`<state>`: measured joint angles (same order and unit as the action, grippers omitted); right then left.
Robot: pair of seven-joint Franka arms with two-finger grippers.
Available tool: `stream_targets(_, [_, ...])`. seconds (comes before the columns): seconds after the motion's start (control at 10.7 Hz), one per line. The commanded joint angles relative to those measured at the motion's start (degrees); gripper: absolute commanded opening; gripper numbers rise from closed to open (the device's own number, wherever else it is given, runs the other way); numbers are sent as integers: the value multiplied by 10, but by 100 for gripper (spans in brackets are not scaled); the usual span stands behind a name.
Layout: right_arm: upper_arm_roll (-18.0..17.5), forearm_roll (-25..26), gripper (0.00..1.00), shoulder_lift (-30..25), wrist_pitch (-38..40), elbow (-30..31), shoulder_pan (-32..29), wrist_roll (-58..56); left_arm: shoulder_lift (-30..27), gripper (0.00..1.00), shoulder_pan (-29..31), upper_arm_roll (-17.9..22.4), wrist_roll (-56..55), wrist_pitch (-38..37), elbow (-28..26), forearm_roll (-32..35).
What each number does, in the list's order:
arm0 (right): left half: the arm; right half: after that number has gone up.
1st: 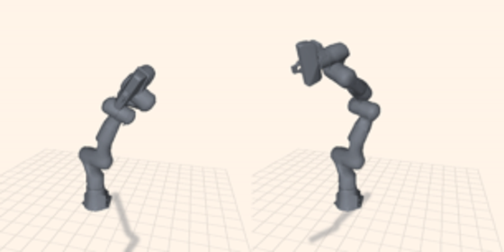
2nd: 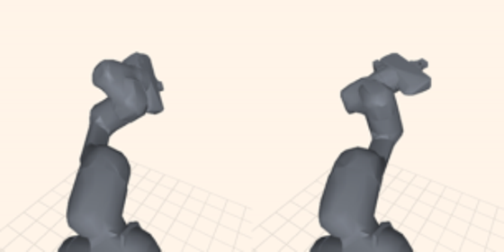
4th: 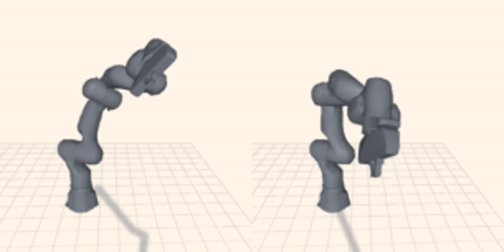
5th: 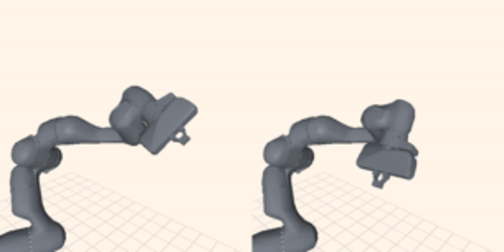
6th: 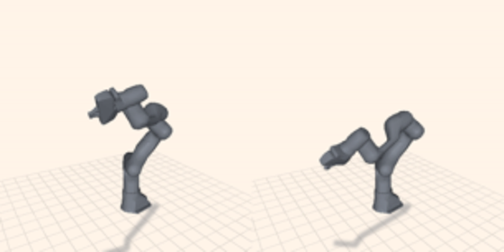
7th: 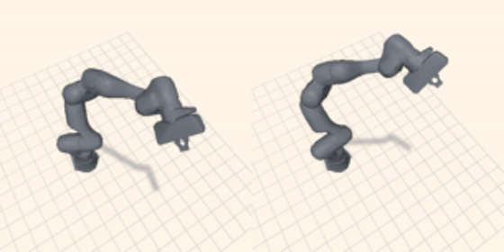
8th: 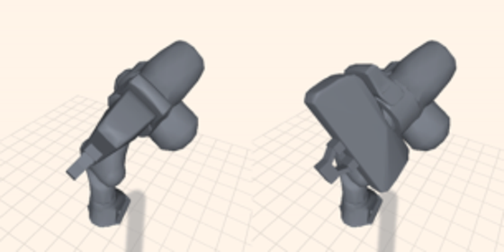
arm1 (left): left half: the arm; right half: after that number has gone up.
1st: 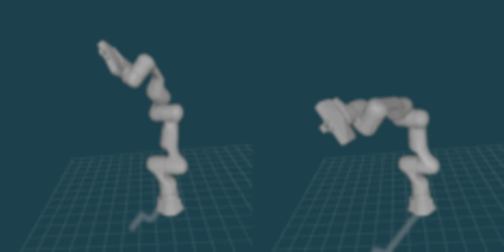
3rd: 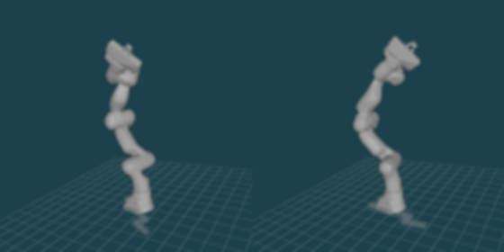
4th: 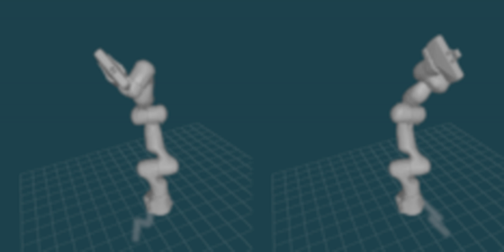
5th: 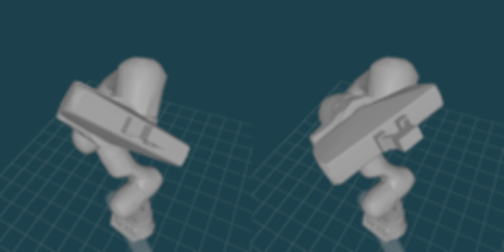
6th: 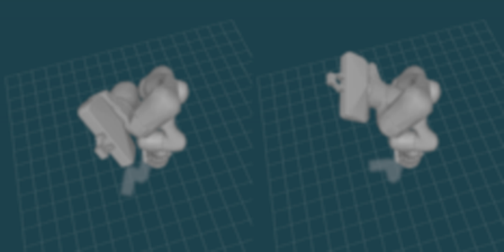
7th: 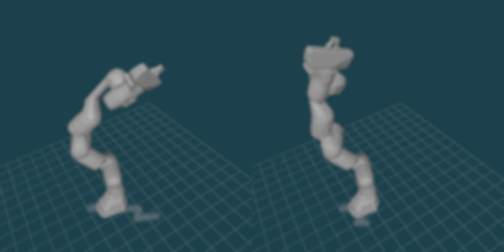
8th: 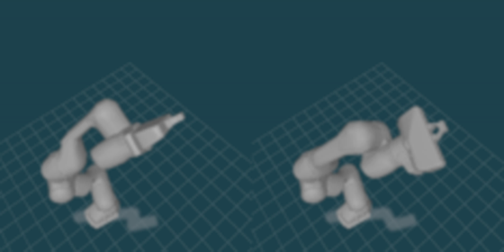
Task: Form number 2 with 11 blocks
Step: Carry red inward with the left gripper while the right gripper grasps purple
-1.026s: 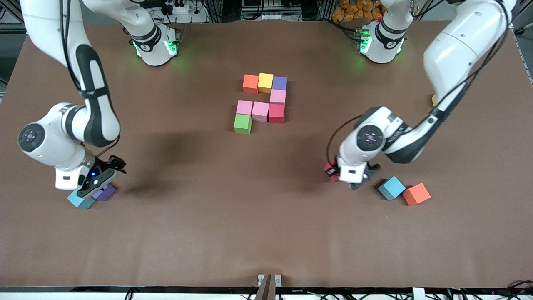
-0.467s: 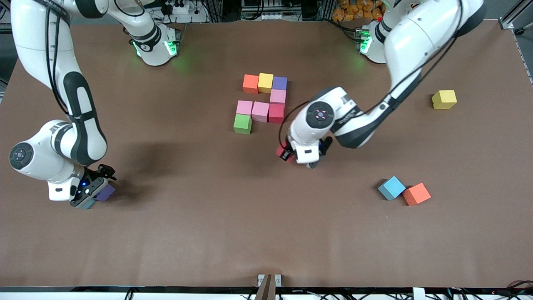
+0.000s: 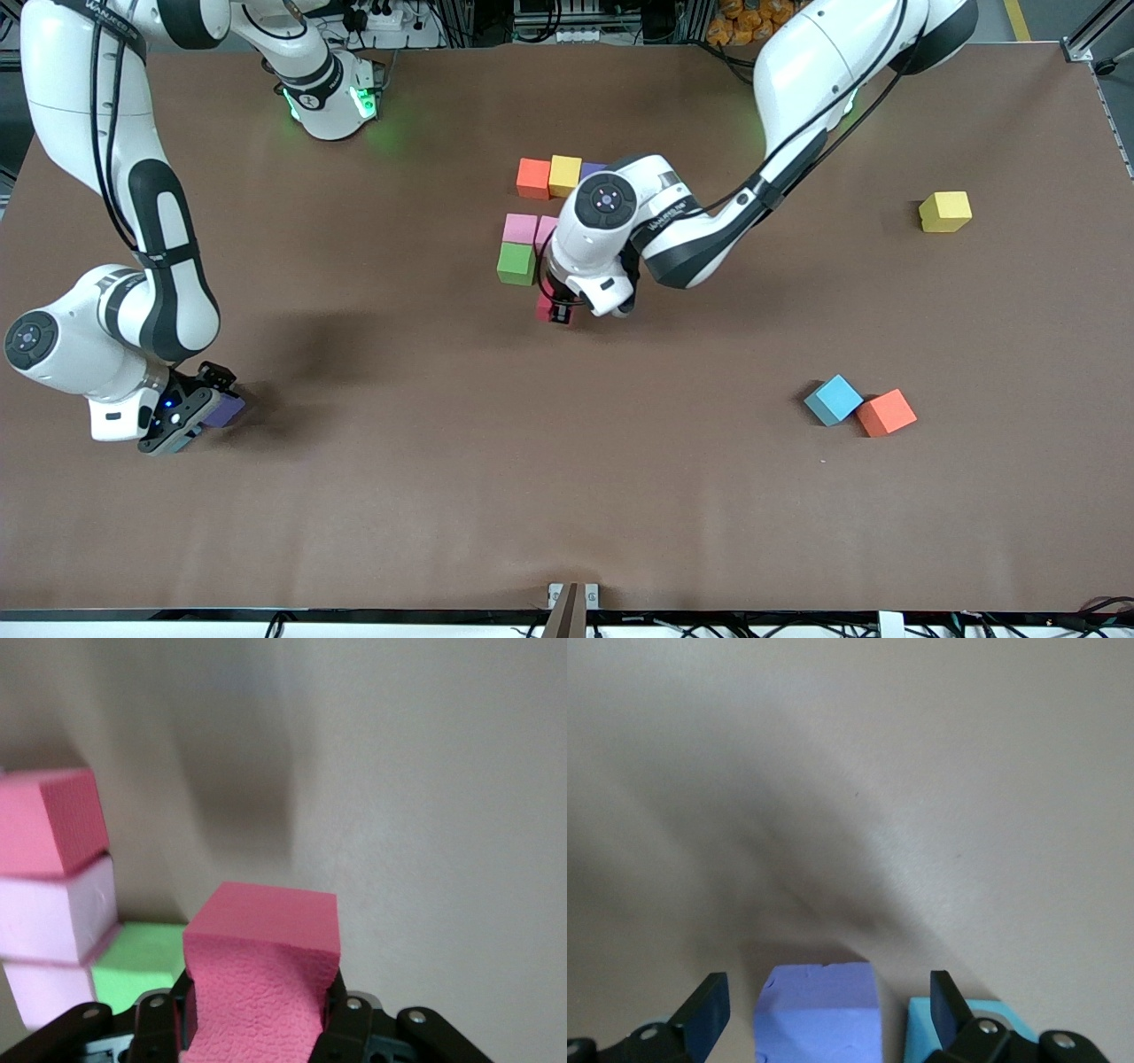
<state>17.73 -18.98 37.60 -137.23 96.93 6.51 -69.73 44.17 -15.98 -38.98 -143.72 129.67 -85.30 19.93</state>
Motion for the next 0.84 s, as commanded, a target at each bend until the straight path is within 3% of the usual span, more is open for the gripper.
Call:
stream_targets(0.0, [-10, 1, 100, 17, 14, -29, -22, -20, 7, 9, -3, 7, -84, 18, 15, -16])
stream_targets(0.19, [-13, -6, 100, 25, 34, -26, -37, -23, 7, 10, -12, 7, -120, 18, 15, -15])
stream_targets(0.37, [-13, -68, 100, 40, 63, -25, -45, -27, 7, 9, -18, 7, -181, 19, 16, -16])
stream_targets(0.75, [-13, -72, 100, 41, 64, -23, -45, -27, 9, 10, -50, 16, -325, 26, 22, -15])
